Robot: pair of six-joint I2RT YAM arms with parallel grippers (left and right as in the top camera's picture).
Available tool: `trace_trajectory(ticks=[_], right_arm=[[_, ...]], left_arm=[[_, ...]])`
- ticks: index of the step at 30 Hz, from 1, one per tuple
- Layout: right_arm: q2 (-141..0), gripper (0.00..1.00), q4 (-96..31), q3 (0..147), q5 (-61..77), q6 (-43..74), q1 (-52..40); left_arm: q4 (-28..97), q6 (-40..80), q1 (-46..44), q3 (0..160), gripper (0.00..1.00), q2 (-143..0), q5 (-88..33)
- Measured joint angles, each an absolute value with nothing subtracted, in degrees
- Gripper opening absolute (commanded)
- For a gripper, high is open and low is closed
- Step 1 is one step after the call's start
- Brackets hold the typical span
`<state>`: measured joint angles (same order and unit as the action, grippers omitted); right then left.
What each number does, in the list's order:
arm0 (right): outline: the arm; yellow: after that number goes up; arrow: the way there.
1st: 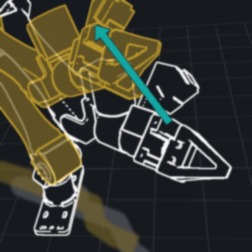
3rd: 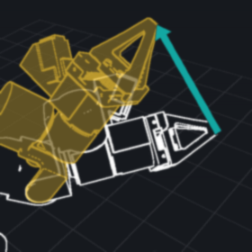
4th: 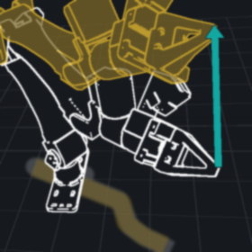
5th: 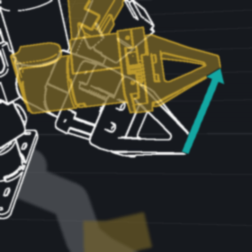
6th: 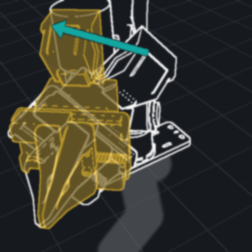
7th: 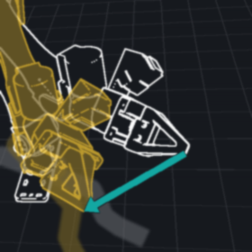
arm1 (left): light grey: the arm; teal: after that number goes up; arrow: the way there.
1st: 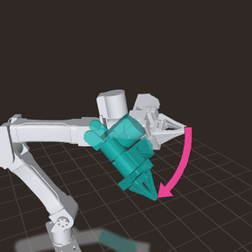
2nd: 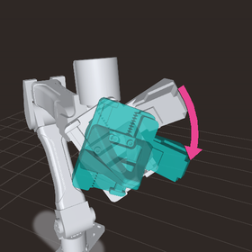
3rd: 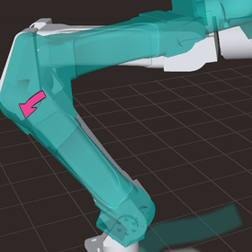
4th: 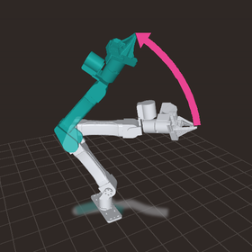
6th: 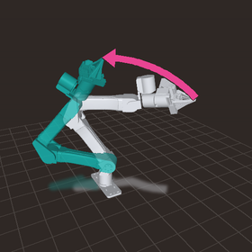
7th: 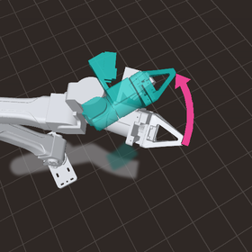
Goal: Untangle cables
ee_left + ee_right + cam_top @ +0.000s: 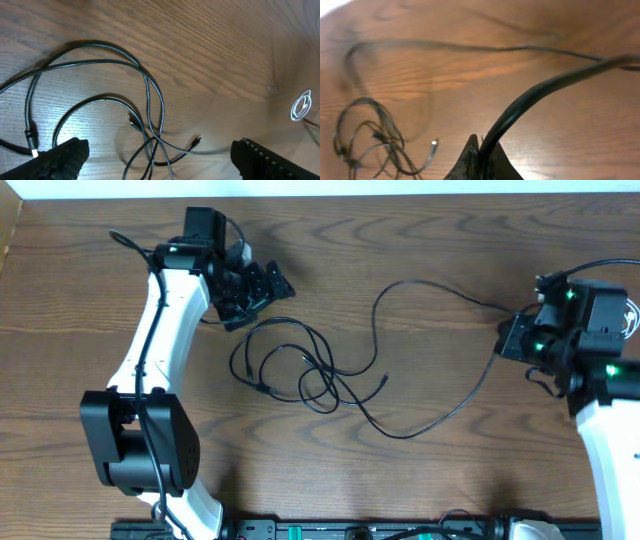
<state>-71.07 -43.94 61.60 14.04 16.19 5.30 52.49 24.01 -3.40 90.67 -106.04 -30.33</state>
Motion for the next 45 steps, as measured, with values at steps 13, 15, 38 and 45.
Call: trace_trajectory(ticks=[13,15,38,45], right_arm=[[-87.5,0.01,-40.5,61.7,15.2,16.2,17.2],[-89.1,0.01,-40.5,61.7,15.2,16.2,18.9],[-95.2,0.99,-51.8,61.8,18.6,16.6,22.3],[-94.4,0.99,-63.0,63.2,14.0,17.5,23.2]], left_arm=[[52.5,24.2,-3.4,90.7,0.98,-106.0,-30.3],[52.5,24.2,-3.4,90.7,0.98,-106.0,-30.3],[52.5,24.2,-3.4,90.7,0.98,-106.0,-30.3],[52.5,24.2,-3.4,90.7,0.98,-106.0,-30.3]])
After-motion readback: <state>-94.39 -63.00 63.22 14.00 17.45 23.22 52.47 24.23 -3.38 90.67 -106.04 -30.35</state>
